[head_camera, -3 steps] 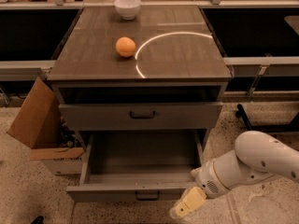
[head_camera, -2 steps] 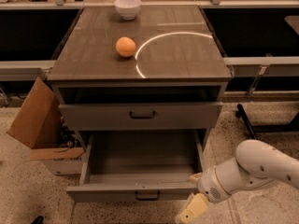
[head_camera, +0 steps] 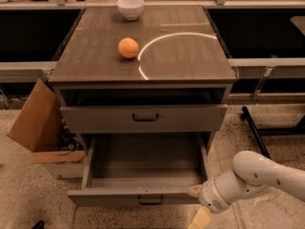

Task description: Close middle drawer

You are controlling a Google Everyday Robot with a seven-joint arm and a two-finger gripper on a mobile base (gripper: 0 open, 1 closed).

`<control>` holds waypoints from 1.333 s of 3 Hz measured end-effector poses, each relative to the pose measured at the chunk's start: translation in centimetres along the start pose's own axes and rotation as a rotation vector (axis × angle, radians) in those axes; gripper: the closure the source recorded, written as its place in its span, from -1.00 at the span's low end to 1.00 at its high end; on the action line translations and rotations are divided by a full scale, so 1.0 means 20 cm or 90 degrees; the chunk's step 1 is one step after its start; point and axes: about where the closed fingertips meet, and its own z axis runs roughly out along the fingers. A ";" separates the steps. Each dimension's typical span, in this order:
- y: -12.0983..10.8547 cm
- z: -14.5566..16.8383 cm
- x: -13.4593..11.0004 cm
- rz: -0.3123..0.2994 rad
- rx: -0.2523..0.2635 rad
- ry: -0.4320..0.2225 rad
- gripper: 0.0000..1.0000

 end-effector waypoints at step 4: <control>-0.17 0.21 0.14 0.002 0.026 0.006 -0.23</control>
Offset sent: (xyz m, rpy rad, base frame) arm -0.0110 -0.0045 -0.0523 -0.0231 0.0507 0.1121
